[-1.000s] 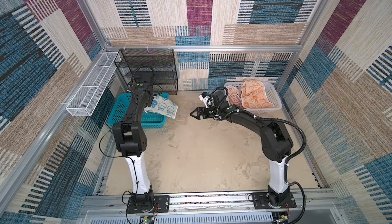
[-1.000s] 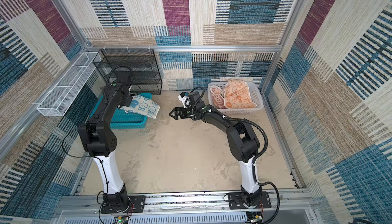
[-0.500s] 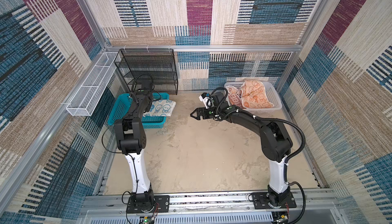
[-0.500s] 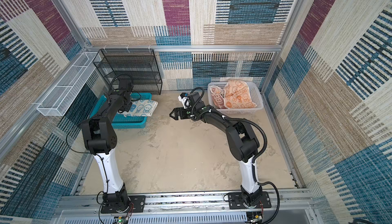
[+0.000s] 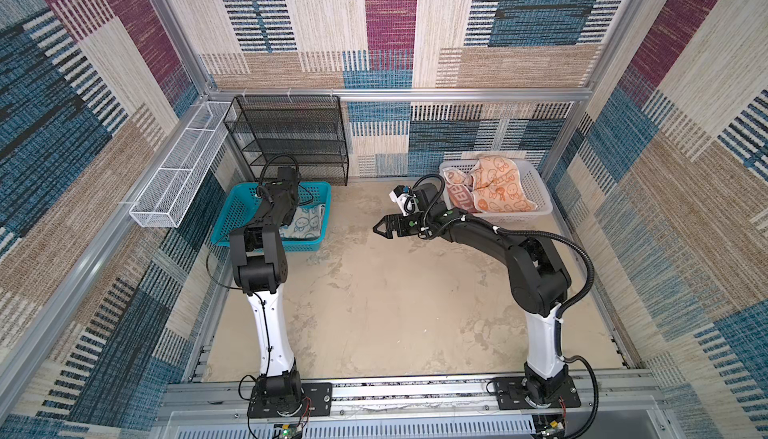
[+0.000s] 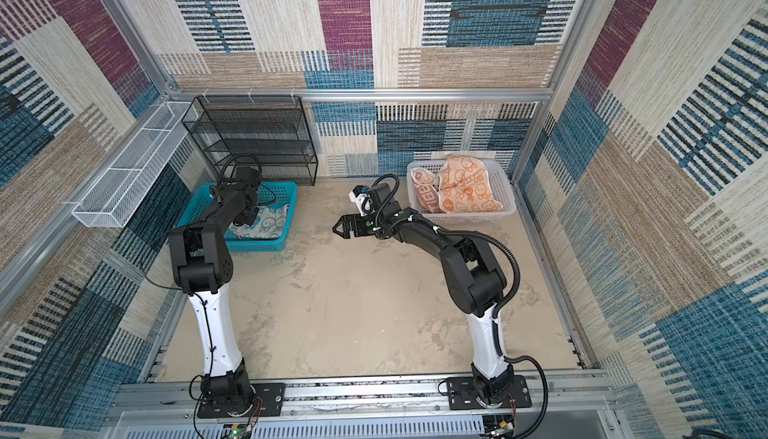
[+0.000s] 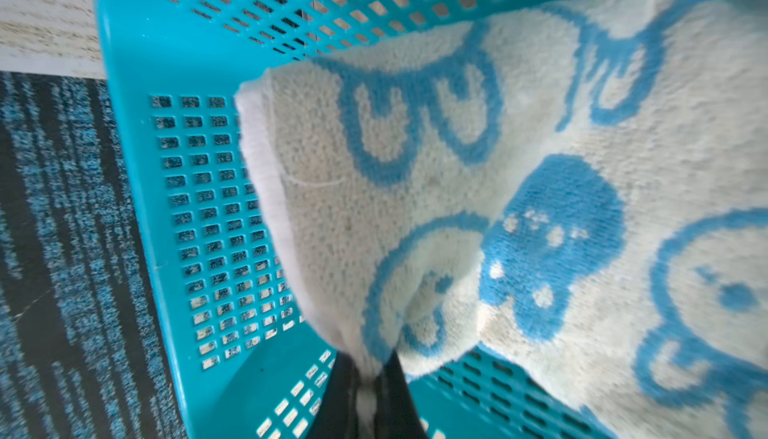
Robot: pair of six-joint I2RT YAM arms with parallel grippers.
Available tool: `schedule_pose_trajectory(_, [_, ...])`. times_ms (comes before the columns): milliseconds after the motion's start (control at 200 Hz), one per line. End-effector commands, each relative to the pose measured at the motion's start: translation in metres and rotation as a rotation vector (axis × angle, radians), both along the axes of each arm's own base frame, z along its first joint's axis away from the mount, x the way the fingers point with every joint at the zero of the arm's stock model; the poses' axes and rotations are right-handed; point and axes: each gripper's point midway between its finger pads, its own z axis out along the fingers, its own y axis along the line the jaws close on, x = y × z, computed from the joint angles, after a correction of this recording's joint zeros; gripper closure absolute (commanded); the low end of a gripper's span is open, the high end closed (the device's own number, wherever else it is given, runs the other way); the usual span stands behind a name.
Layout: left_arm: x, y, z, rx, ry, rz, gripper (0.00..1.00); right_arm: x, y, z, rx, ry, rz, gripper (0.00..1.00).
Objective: Fold and stack the towels
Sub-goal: 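Lower the held towel into the teal basket and open the left gripper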
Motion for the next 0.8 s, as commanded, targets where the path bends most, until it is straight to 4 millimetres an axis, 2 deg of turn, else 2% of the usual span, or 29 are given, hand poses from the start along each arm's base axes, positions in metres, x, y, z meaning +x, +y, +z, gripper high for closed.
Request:
schedule_pose_trajectory(0, [0.003,0.007,0.002,0.036,0.007,-0.003,1.0,0.0,0.003,0.009,0.022,-0.024,0.011,0.01])
schedule_pose_trajectory(255, [0.008,0.025,0.009,0.098,-0.009,0.035,1.0,-0.002,0.001,0.01,0.019,-0.025,0.009,0.01])
schedule_pose_trajectory(436, [0.007,0.028,0.025,0.106,-0.04,0.046,1.0,-0.001,0.002,0.009,0.022,-0.023,0.009,0.01])
schedule_pose_trajectory(661, [0.006,0.033,0.011,0.117,-0.01,0.057,1.0,-0.002,0.002,0.012,0.029,-0.027,0.013,0.01])
schedule_pose_trajectory(701, [0.005,0.035,0.01,0.124,-0.01,0.066,0.94,-0.003,0.001,0.012,0.025,-0.03,0.012,0.01])
schedule_pose_trajectory(796, [0.002,0.041,0.009,0.168,0.006,0.086,0.72,-0.003,-0.001,0.012,0.019,-0.035,0.008,0.01])
